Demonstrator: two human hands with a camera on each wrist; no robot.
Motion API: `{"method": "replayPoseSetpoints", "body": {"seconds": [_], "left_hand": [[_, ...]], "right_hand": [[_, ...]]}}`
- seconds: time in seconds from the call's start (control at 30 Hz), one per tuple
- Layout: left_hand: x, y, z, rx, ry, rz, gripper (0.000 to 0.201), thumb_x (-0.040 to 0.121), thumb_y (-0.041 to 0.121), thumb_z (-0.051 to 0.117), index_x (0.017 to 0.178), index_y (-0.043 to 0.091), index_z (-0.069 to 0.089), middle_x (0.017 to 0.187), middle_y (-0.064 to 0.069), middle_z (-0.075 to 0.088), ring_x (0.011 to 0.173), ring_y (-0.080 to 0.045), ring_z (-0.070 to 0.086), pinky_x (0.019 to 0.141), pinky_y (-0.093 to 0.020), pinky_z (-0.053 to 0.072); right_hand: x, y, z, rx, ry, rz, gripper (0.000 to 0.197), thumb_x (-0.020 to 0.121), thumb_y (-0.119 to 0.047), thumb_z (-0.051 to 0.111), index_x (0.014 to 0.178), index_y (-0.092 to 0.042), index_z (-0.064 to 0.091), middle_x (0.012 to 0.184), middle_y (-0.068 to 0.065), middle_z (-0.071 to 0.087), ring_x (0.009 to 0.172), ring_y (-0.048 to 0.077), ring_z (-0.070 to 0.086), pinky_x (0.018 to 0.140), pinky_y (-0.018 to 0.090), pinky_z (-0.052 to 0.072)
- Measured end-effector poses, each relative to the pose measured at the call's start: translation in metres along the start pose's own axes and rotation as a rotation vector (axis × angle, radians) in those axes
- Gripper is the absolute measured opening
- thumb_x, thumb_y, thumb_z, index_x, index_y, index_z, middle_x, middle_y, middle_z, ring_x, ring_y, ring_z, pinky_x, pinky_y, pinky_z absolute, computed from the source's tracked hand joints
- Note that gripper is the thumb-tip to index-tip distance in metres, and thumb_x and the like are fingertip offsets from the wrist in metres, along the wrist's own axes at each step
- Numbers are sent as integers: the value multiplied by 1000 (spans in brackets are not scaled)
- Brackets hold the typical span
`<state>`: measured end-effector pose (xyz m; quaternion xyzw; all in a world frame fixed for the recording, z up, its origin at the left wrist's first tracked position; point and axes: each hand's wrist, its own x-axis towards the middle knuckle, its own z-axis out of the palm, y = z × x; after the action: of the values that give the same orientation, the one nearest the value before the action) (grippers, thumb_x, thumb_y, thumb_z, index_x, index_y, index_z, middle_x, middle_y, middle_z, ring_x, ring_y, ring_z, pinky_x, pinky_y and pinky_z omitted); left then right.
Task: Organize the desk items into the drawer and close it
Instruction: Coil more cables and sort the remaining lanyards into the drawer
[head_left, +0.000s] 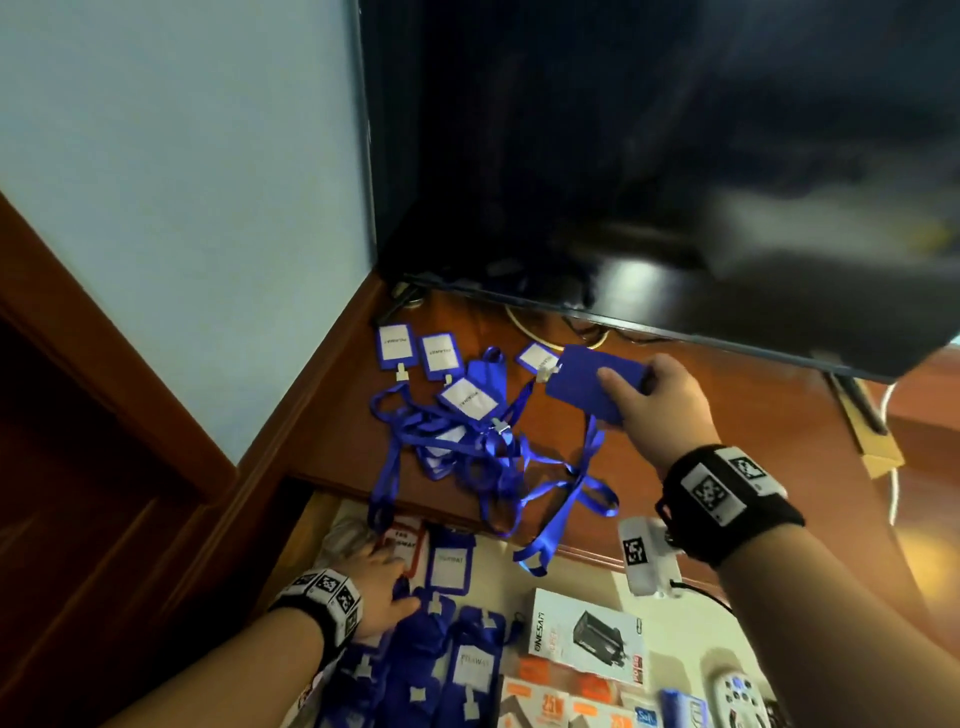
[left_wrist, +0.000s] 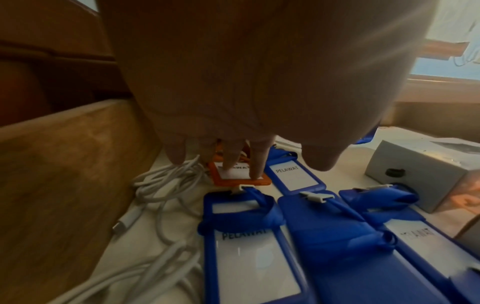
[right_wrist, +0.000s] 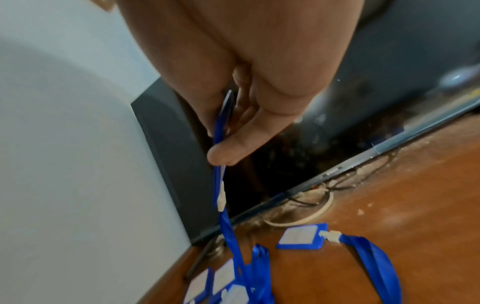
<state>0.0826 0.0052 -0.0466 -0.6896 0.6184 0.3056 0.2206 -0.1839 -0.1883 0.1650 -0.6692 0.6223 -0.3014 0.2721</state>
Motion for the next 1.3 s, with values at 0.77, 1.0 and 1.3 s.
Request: {"method": "replayPoseSetpoints", "body": {"seconds": [0.77,1.0,1.3], "left_hand": [[-180,154,-294,-814,775,842,44,104,53,48,104,10,58,61,6,42,53,-12,40,53,-37,41],[-190,141,-357,-258,1052,657,37,104,48,53,78,22,63,70,4,58,69,-10,56,64,-23,42],[-103,117,-272,-432,630,515,47,106,50,48,75,19,67,51,10,53,48,-6,48,55,-31,41]], "right_hand": [[-3,-64,-152,620,355,-311,22,98,-19,67,94,-11,47,86,11,67,68,22,75,56,20,56],[-25,-6,-106,188,-467,-396,29,88,-13,79,73,-23,57,61,0,61,54,12,59,51,34,50],[-28,-30,-112,977,108,-230,26,92,-16,72,80,-12,50,78,16,65,63,21,60,59,30,51]]}}
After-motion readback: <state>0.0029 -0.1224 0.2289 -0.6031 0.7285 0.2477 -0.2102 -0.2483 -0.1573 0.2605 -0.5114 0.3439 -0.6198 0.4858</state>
